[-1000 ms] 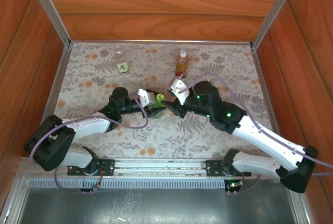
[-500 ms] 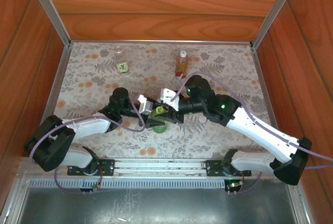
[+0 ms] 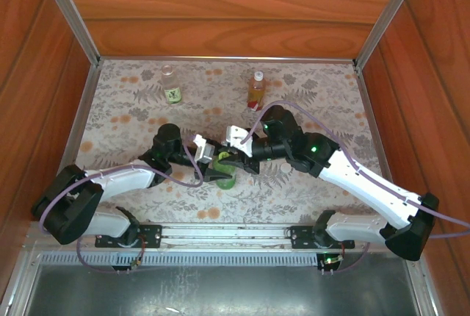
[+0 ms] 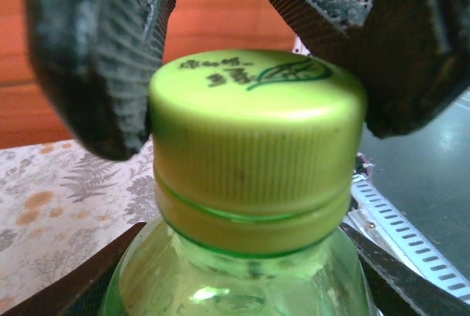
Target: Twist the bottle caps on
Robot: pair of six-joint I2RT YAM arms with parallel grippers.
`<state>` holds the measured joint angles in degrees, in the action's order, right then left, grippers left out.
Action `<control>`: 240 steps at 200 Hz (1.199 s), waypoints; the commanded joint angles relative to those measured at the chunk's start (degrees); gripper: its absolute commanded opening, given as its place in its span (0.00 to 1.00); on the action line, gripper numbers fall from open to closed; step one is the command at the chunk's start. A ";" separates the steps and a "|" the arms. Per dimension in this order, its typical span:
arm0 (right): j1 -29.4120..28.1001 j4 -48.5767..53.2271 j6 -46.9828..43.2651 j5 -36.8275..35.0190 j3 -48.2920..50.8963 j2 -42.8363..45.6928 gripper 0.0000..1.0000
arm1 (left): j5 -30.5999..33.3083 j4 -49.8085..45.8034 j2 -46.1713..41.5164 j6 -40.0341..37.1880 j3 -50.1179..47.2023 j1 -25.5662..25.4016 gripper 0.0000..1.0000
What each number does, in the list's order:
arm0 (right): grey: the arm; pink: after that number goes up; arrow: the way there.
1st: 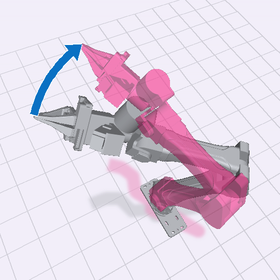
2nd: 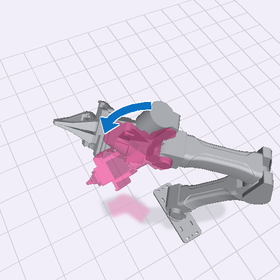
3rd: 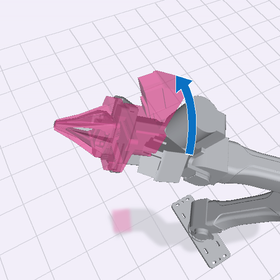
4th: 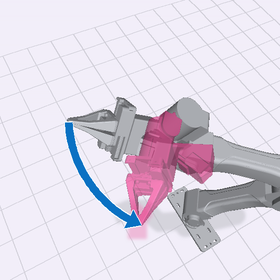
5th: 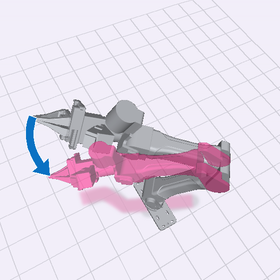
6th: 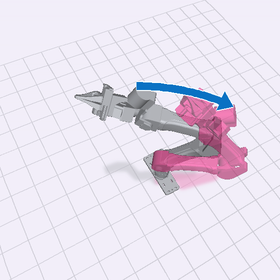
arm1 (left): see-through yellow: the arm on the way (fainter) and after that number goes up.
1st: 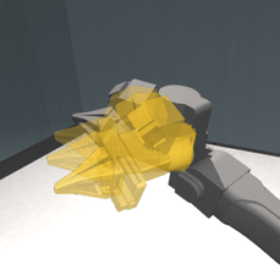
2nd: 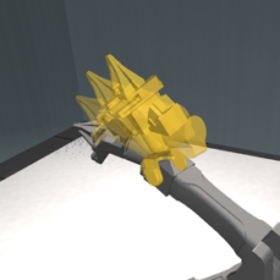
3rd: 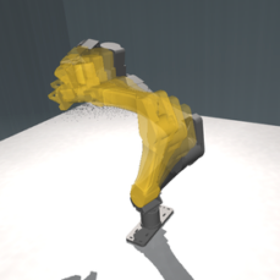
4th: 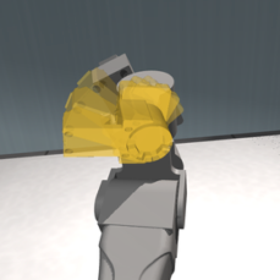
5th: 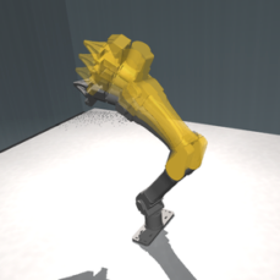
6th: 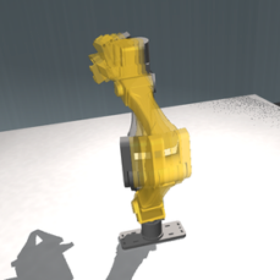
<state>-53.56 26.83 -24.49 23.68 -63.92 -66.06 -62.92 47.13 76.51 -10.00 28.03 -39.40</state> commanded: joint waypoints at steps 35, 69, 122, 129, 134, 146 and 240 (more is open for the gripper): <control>0.30 -13.01 14.66 -27.63 1.94 -0.80 0.10 | 26.89 1.23 -2.70 0.71 2.80 -0.33 0.61; 0.14 -14.35 26.85 -44.96 2.60 -2.58 0.06 | 38.92 1.27 -1.38 -0.89 4.39 -1.55 0.61; 0.61 -4.55 33.38 -56.38 -0.95 -5.06 0.08 | 38.67 1.22 1.20 -2.20 5.19 -2.78 0.61; 0.57 -5.51 31.20 -52.64 -0.83 -4.34 0.12 | 37.50 1.21 1.41 -2.38 5.08 -2.78 0.61; 0.56 -6.45 29.52 -49.21 -0.58 -3.61 0.15 | 36.63 1.21 1.44 -2.55 4.90 -2.76 0.61; 0.65 -9.47 23.81 -39.29 0.78 -1.43 0.25 | 33.48 1.21 1.30 -3.02 4.13 -2.58 0.61; 2.19 0.66 4.09 4.64 -0.02 6.23 0.59 | -4.35 1.05 0.46 1.37 3.93 -0.26 0.62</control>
<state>-51.70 20.91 -14.83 16.34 -61.23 -57.87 -56.62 46.78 77.71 -10.48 31.00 -39.77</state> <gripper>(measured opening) 0.589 0.621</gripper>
